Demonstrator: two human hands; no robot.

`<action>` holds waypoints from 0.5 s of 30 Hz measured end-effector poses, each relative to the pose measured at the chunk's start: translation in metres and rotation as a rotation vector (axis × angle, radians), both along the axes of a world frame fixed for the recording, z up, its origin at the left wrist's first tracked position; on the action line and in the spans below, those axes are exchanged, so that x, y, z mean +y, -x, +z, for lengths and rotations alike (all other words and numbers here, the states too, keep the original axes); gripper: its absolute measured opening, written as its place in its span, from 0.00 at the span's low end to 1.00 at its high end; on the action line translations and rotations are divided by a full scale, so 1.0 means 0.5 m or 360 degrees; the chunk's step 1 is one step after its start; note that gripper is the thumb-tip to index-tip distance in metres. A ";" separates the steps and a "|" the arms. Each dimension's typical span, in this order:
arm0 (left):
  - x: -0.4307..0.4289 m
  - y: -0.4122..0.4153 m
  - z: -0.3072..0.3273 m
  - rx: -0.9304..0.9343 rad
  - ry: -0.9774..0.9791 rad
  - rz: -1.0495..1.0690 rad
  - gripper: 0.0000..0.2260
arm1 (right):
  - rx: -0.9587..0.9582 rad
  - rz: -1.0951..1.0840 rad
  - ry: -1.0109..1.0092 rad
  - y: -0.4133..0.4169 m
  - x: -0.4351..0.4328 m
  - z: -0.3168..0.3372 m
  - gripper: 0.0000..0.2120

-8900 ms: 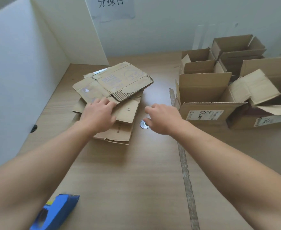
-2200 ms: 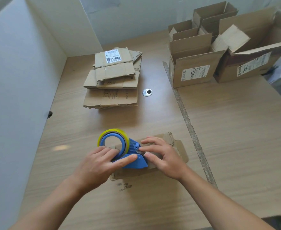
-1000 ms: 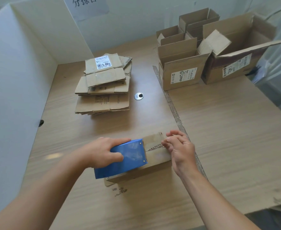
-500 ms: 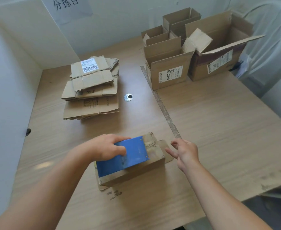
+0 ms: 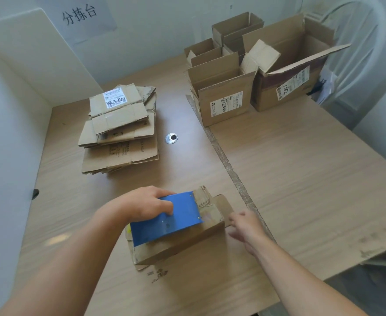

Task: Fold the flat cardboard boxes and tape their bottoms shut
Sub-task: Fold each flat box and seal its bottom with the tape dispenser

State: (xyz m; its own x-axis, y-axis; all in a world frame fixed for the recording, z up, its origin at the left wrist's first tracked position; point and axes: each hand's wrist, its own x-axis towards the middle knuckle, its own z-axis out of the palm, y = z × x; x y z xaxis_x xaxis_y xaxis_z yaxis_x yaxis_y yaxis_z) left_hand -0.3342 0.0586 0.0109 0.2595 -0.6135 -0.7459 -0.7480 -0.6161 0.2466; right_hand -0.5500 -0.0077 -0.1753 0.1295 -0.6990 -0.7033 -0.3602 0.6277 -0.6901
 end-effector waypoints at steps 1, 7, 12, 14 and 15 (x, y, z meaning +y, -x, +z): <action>-0.003 0.001 -0.001 -0.0018 -0.0004 -0.0004 0.27 | 0.0080 -0.0028 0.0200 0.005 -0.013 0.013 0.10; -0.012 0.000 -0.001 -0.0066 -0.0042 -0.0010 0.27 | 0.0015 0.0378 0.1168 -0.021 -0.039 0.161 0.07; -0.011 0.000 0.003 -0.0042 -0.0044 -0.0009 0.28 | 0.0077 0.0602 0.1097 -0.043 0.017 0.142 0.12; -0.011 0.000 0.004 -0.0035 -0.0026 -0.0008 0.28 | 0.0055 0.0525 0.1039 -0.044 0.027 0.139 0.11; -0.011 0.000 0.004 -0.0031 -0.0022 -0.0012 0.27 | 0.0049 0.0491 0.1008 -0.046 0.029 0.138 0.11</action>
